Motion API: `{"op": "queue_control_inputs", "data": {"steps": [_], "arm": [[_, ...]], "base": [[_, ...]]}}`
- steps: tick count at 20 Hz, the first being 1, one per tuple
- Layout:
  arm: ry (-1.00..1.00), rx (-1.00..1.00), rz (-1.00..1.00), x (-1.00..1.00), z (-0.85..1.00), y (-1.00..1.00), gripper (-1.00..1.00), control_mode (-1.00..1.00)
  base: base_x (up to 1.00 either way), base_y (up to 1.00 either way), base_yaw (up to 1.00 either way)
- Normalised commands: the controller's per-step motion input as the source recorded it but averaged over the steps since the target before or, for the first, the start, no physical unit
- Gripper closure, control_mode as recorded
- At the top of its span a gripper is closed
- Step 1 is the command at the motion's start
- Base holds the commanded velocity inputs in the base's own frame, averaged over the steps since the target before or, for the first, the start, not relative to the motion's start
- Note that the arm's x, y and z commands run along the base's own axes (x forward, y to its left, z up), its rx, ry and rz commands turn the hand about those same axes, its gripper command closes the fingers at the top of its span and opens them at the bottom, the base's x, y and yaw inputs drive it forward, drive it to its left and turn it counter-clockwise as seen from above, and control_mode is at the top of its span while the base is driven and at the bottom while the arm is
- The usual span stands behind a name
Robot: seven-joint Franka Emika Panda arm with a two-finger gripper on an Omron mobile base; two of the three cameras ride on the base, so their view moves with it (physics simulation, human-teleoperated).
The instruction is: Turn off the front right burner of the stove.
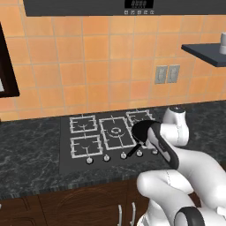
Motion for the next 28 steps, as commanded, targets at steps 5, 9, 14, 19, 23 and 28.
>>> {"op": "queue_control_inputs", "data": {"steps": [5, 9, 14, 19, 23, 28], "arm": [[0.03, 0.00, 0.00, 0.10, -0.15, 0.00, -1.00, -1.00], [0.01, 0.00, 0.00, 0.17, -0.11, 0.00, -1.00, -1.00], [0.01, 0.00, 0.00, 0.20, -0.13, 0.00, -1.00, -1.00], [0.01, 0.00, 0.00, 0.17, -0.17, 0.00, -1.00, -1.00], [0.01, 0.00, 0.00, 0.12, -0.16, 0.00, -1.00, -1.00], [0.02, 0.00, 0.00, 0.13, -0.13, 0.00, -1.00, -1.00]], "base": [[0.00, 0.00, 0.00], [0.00, 0.00, 0.00], [0.00, 0.00, 0.00], [0.00, 0.00, 0.00], [0.00, 0.00, 0.00], [0.00, 0.00, 0.00]]}}
